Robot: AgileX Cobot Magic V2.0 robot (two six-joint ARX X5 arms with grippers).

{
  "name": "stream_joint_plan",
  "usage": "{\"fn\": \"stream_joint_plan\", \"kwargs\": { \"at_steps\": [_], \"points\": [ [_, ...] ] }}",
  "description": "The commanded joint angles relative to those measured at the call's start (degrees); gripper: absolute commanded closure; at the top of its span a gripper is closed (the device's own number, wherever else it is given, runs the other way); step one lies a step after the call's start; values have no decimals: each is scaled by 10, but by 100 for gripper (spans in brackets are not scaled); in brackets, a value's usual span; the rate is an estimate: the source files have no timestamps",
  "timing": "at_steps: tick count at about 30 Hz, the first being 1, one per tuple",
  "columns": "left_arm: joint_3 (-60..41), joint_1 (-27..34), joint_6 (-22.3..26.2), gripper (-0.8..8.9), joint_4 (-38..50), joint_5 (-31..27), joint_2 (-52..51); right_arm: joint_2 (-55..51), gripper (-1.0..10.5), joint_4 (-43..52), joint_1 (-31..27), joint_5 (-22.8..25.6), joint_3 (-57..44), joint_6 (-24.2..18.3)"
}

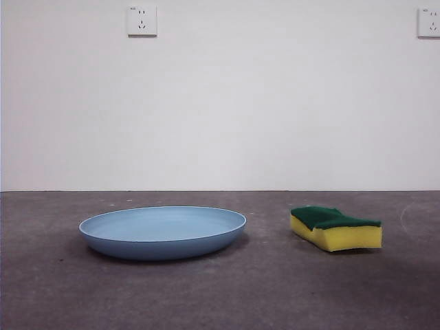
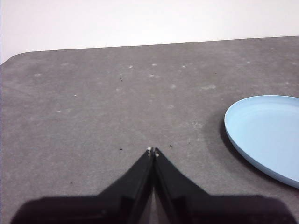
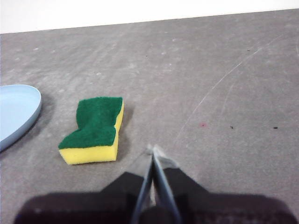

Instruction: Pick up the plate,pick up the cloth,clean the plate with the cloth

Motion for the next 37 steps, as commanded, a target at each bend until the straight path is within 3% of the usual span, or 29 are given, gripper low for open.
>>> {"fn": "stream_joint_plan", "kwargs": {
  "at_steps": [1, 11, 14, 23, 26, 30, 37],
  "points": [
    [-9, 2, 3, 814, 3, -1, -2, 1, 945, -6, 1, 2, -7, 5],
    [-9, 2, 2, 814, 8, 0, -2, 1, 946, -5, 1, 1, -7, 5],
    [-9, 2, -31, 814, 18, 2, -2, 1, 946, -5, 1, -2, -7, 6],
    [-7, 2, -75, 820, 24, 33, -2, 1, 957, -6, 1, -2, 3, 89],
    [9, 2, -103, 820, 9, 36, 3, 14, 957, -7, 1, -2, 30, 115],
    [50, 2, -136, 820, -9, 81, 35, 52, 957, -11, 1, -3, 88, 123],
    [151, 2, -140, 820, -21, 93, 163, 164, 957, -57, 1, -4, 221, 123]
  ]
}}
